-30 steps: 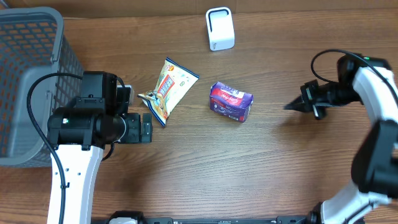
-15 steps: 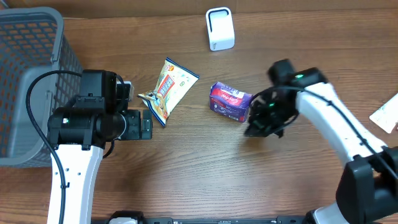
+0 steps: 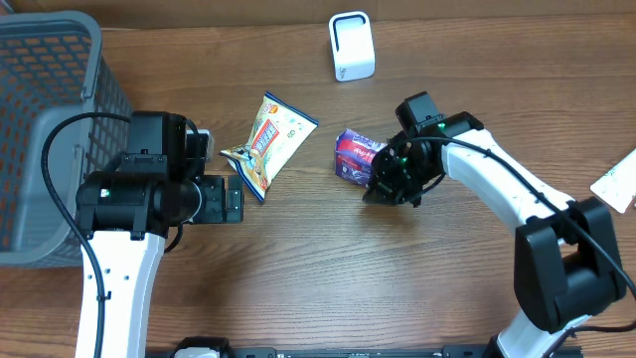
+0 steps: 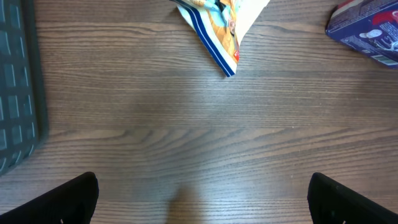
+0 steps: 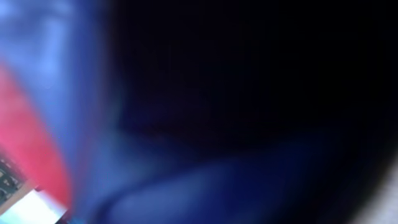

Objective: Scan the item barcode

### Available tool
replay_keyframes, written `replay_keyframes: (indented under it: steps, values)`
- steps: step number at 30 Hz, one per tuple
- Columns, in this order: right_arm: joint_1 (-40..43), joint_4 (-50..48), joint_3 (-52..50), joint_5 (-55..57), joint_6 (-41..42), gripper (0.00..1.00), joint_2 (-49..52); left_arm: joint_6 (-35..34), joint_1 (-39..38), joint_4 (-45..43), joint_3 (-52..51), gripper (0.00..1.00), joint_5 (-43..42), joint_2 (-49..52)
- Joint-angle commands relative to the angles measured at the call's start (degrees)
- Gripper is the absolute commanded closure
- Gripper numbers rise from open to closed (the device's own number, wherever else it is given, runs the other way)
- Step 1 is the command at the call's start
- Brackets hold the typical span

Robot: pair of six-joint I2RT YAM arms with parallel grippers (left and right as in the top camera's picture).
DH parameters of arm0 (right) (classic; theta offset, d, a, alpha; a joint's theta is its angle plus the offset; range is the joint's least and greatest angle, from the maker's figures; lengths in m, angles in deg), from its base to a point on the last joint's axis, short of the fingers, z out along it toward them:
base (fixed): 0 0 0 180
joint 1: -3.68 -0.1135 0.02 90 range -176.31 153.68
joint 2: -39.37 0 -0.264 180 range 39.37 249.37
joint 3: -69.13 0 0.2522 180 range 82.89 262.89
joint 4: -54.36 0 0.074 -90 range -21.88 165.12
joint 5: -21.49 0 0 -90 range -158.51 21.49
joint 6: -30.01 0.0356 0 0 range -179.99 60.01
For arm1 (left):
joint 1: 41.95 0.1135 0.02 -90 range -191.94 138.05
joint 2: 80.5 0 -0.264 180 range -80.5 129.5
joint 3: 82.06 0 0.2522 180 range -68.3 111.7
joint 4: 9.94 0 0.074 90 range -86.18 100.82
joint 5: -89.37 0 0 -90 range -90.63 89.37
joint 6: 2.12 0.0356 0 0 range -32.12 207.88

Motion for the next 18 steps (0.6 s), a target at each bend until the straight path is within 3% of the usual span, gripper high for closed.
replay_keyframes:
  steps: [1, 18]
  values:
    - [0.1, -3.0, 0.1, -1.8, 0.8, 0.96, 1.2, -0.8, 0.3, 0.1, 0.0, 0.00, 0.0, 0.2]
    - [9.0, -8.1, 1.3, -2.5, 2.0, 0.93, 1.2, -0.8, 0.3, 0.1, 0.0, 0.00, 0.0, 0.2]
